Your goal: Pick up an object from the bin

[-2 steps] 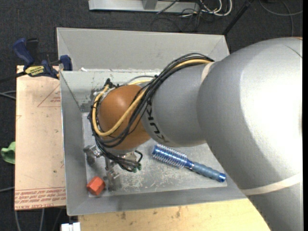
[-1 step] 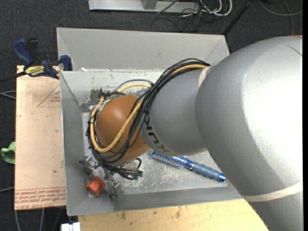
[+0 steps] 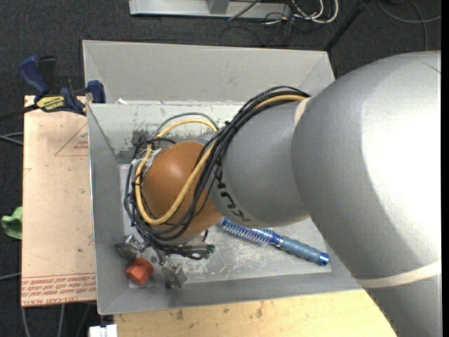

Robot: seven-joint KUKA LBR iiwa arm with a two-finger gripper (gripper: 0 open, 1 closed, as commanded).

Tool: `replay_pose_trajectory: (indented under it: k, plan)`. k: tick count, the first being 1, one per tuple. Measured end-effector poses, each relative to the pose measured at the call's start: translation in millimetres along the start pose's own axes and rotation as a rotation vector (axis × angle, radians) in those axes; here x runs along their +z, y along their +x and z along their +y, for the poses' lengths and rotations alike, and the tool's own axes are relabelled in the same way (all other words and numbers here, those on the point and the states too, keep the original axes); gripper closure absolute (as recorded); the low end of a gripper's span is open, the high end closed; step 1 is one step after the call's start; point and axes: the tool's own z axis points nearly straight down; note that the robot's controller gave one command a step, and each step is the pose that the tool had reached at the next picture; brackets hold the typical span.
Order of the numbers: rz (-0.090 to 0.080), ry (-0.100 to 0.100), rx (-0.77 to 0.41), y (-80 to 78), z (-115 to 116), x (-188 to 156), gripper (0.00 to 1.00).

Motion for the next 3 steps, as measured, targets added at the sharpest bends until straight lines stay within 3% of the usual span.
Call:
replay_pose_trajectory:
  k: [1,2,3]
  plan:
    - [0.005,0.003,-0.036,-0.4,1.6,0.1,0.0]
    - [0.006,-0.008,-0.043,-0.9,8.9,2.4,1.0]
    - [-0.001,-0.005,-0.31,-10.2,-2.1,-165.2,1.0]
